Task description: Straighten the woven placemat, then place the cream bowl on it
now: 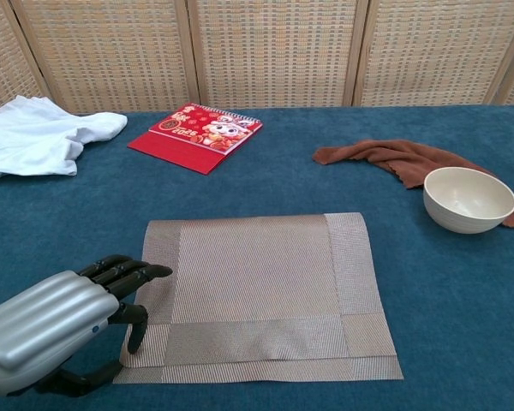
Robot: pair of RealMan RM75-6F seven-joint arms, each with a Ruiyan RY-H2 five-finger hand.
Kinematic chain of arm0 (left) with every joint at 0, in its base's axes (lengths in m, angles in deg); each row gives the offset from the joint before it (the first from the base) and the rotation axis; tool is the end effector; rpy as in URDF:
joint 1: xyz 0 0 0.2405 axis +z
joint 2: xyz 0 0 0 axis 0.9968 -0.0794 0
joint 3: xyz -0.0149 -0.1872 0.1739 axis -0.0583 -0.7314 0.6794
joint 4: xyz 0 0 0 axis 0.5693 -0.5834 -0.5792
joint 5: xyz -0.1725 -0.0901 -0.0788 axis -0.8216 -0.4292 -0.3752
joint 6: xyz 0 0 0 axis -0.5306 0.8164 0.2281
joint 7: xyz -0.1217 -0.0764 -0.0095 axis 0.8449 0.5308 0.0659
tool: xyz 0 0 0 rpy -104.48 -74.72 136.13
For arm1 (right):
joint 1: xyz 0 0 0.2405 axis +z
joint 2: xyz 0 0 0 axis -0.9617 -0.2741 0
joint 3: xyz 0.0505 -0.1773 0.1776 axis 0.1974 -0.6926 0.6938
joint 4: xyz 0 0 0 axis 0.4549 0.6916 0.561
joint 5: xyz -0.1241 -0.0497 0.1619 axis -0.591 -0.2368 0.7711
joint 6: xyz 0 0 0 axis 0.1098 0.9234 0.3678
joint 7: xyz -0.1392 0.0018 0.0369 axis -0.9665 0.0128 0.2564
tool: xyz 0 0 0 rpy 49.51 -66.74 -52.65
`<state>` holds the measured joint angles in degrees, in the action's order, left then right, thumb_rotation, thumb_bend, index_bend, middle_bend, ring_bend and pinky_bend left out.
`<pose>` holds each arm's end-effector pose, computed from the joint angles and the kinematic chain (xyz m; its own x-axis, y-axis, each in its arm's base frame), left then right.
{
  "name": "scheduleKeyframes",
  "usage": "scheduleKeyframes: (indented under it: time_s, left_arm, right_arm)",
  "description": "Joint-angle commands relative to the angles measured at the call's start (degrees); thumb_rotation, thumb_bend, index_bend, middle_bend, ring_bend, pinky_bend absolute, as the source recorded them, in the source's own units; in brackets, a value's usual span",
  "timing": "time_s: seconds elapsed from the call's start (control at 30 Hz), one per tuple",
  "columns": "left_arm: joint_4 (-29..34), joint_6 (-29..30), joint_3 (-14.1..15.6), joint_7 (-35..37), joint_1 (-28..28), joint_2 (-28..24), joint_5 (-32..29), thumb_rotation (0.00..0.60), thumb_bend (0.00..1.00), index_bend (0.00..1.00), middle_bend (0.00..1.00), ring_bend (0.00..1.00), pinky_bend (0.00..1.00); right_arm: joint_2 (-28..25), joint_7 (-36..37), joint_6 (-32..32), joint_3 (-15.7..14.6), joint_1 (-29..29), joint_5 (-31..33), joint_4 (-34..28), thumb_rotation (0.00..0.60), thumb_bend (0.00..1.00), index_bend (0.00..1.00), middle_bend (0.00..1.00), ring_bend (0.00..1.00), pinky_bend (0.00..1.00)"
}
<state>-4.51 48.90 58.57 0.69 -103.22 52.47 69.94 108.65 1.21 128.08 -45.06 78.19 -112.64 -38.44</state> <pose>-0.2014 0.1723 -0.0803 0.5959 0.2080 0.7757 0.7258 -0.5528 -0.4094 -0.3051 -0.1880 0.1817 0.3177 0.1013 0.9428 -0.9471 -0.0132 0.3206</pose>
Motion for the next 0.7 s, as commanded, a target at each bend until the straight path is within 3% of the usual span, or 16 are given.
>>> scheduleKeyframes:
  time_s: [0.03,0.4,0.7]
  left_arm:
    - [-0.6,0.2,-0.2,-0.1,0.0,0.5,-0.1,0.6,0.41,0.53,0.0,0.0,0.0]
    - [-1.5,0.6,-0.5,0.3,-0.1,1.2,-0.4,0.6,0.51,0.56,0.0,0.0,0.0]
    - [-0.7,1.4,-0.7,0.7,-0.3,0.5,-0.2,0.6,0.52,0.57,0.0,0.0,0.0]
  right_arm:
    - [-0.1,0.2,0.0,0.0,0.0,0.0,-0.1,0.6,0.25,0.12,0.0,0.0,0.0]
    - [-0.2,0.5,-0.1,-0.1,0.0,-0.2,-0.2,0.6,0.25,0.12,0.0,0.0,0.0]
    - [-0.3,0.8,-0.1,-0.1,0.0,-0.2,-0.3,0.6,0.25,0.12,0.0,0.0,0.0]
